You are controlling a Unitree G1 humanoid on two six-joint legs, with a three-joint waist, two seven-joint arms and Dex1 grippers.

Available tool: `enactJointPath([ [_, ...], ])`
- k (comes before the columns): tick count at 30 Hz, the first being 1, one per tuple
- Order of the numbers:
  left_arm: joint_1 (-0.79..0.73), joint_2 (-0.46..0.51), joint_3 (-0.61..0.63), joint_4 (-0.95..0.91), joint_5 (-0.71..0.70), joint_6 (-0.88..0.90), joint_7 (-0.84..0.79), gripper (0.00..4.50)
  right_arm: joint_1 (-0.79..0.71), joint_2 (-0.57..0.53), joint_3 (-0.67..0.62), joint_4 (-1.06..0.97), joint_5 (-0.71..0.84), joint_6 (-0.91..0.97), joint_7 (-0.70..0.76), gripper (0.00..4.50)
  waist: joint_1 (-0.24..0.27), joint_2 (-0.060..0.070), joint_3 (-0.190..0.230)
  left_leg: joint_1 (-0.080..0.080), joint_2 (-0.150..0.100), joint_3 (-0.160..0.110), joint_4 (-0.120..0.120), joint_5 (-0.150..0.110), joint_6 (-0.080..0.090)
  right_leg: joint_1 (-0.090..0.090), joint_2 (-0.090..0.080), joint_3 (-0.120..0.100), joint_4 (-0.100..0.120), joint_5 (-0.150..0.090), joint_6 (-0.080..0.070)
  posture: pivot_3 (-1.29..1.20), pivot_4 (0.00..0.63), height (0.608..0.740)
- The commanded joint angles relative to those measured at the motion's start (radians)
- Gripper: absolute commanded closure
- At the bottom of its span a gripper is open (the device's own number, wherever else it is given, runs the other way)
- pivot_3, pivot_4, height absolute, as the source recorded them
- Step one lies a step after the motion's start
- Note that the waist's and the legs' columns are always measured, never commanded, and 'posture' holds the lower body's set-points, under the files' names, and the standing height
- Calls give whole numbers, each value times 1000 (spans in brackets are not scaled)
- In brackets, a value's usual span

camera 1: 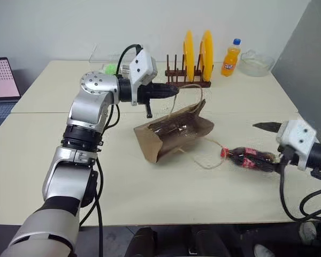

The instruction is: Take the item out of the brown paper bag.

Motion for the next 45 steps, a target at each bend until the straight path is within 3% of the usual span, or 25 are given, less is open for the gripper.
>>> enactJointPath([
  [1,-21,22,23,48,29,-46,32,4500,-72,18,-48,-88,189,122,-88,16,3,0,0,0,0,0,0,0,0,0,0,0,0,0,0,0,150,740],
  [5,-28,28,26,92,40,-56,42,4500,-117,17,0,-101,245,161,-157,16,14,0,0,-1,-1,0,0,0,0,0,-1,0,-1,0,0,0,150,740],
  [8,-24,35,32,91,37,-36,43,3918,-147,23,44,-90,256,166,-200,0,15,0,0,-1,-1,0,0,0,1,0,-1,-1,-1,2,-4,0,150,740],
  [20,58,96,107,-43,18,32,125,335,-202,22,159,8,185,58,-224,0,11,0,0,-1,0,0,0,0,1,-1,-1,0,0,2,-3,0,150,740],
  [27,238,146,230,-301,-56,188,236,335,-138,95,171,35,31,-109,-318,0,12,0,0,-1,0,0,0,0,1,-1,-1,0,0,2,-4,0,150,740],
  [33,466,133,378,-587,-135,383,430,335,52,196,136,-30,-58,-231,-395,0,15,0,0,-2,0,0,-1,0,0,-2,-1,0,0,2,-4,0,150,740],
  [40,661,162,411,-765,-161,443,479,335,242,255,127,-100,-55,-299,-385,0,16,0,0,1,0,0,-1,0,0,1,-1,0,-1,0,0,0,150,740],
  [45,927,76,440,-977,-145,474,617,335,439,347,114,-175,-69,-348,-431,0,15,3,-2,3,1,0,-2,-1,0,3,-1,0,-1,-1,0,0,150,740],
])
